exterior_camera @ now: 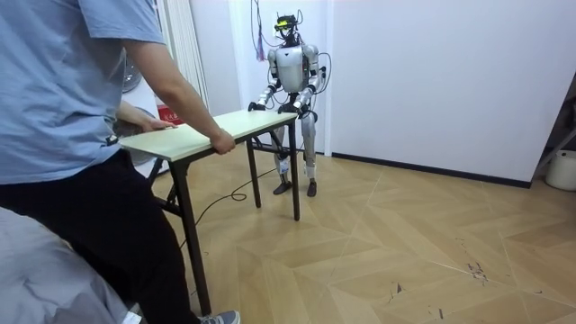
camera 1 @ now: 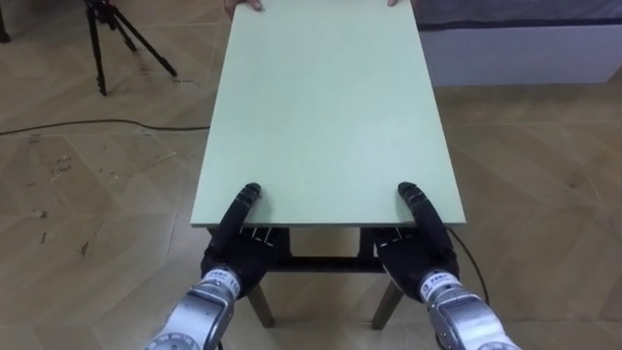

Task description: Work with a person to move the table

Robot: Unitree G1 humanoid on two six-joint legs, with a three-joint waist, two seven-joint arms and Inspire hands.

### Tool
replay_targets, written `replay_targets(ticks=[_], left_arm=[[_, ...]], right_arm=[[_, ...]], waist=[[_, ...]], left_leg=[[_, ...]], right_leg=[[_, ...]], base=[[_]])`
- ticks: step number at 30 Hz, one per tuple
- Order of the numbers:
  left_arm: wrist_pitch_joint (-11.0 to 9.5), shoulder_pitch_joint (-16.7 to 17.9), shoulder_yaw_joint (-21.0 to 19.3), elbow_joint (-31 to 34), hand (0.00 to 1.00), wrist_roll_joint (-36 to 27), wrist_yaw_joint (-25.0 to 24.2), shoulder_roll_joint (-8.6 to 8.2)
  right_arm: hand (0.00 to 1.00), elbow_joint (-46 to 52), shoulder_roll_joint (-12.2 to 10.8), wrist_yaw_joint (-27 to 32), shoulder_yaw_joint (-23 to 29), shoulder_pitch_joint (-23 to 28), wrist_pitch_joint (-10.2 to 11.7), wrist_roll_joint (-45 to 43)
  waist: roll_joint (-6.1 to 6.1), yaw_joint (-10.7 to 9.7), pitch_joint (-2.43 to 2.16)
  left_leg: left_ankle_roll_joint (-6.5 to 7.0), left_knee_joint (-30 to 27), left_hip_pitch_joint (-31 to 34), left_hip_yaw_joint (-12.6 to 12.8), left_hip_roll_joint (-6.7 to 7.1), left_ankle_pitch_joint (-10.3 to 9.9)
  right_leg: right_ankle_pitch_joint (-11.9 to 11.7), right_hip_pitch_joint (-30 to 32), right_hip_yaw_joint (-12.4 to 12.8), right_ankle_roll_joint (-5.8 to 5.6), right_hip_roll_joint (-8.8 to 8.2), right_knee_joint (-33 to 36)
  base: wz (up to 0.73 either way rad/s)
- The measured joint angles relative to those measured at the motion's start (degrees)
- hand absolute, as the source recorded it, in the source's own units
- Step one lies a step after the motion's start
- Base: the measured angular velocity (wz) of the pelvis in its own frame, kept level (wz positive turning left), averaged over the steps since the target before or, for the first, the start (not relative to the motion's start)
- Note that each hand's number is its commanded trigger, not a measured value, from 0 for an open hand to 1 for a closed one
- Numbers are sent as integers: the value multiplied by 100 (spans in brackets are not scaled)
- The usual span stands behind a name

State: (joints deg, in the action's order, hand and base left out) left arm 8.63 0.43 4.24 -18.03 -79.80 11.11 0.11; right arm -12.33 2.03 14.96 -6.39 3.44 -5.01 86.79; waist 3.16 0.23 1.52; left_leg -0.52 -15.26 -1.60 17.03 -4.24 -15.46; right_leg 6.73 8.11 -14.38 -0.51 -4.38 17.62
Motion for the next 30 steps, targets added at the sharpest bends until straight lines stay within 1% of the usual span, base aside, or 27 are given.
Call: replay_targets(ticks=[4,7,12,14,15,18,20,23,24,25,26,28,30], left_arm=[[-2,14,11,19,100,103,-61,-11],[-31,69,12,157,100,277,-61,-48],[-44,234,28,442,100,404,-61,-62],[-54,281,48,509,100,536,-75,-73],[-64,298,48,519,100,555,-94,-74],[-127,474,60,613,100,574,-193,-80],[-223,737,130,854,100,603,-212,-85],[-264,975,167,989,100,621,-329,-85],[-287,1031,185,1033,100,622,-356,-86],[-409,1113,246,1083,100,622,-396,-85],[-497,1146,307,1093,100,622,-415,-89],[-555,1187,369,1093,100,622,-466,-89],[-648,1260,426,1093,100,636,-571,-90]], right_arm=[[100,52,27,0,-24,0,35,-30],[100,96,26,0,-23,2,38,-56],[100,223,21,-2,-48,63,44,-69],[100,225,21,-14,-99,64,134,-80],[100,225,21,-25,-111,64,137,-81],[100,225,18,-154,-165,144,138,-135],[100,304,-2,-266,-202,280,138,-188],[100,459,1,-311,-268,467,148,-276],[100,465,4,-343,-304,482,183,-301],[100,477,6,-447,-366,513,242,-340],[100,477,5,-531,-393,545,279,-379],[100,477,4,-658,-433,616,390,-417],[100,477,4,-843,-454,702,431,-471]], waist=[[-1,8,0],[-2,2,-1],[-11,-39,-7],[-18,-46,-11],[-19,-42,-12],[-28,-62,-17],[-42,-122,-25],[-69,-143,-40],[-79,-147,-47],[-113,-158,-49],[-157,-173,-54],[-205,-169,-64],[-228,-172,-62]], left_leg=[[0,2,1,3,4,0],[0,5,6,17,11,0],[0,4,22,24,18,0],[0,1,25,20,14,0],[0,2,24,22,14,0],[0,3,-6,4,8,0],[0,5,0,6,6,0],[0,29,-2,3,7,0],[0,45,-3,2,7,0],[0,51,3,2,5,0],[0,51,3,0,4,0],[0,53,3,2,-1,0],[0,54,2,1,-1,0]], right_leg=[[0,4,-3,0,-1,3],[0,14,-9,0,-6,4],[0,33,-12,0,-9,4],[0,33,-26,0,-10,8],[0,33,-26,0,-9,13],[0,38,-19,0,-5,71],[0,84,-12,0,-8,127],[0,92,-10,0,-9,127],[0,99,-13,0,-8,128],[0,109,-14,0,-5,128],[0,107,-28,0,-4,127],[0,97,-29,0,-3,127],[0,89,-32,0,-3,127]], base=[[0],[0],[0],[0],[0],[-4],[-4],[0],[0],[0],[0],[5],[2]])
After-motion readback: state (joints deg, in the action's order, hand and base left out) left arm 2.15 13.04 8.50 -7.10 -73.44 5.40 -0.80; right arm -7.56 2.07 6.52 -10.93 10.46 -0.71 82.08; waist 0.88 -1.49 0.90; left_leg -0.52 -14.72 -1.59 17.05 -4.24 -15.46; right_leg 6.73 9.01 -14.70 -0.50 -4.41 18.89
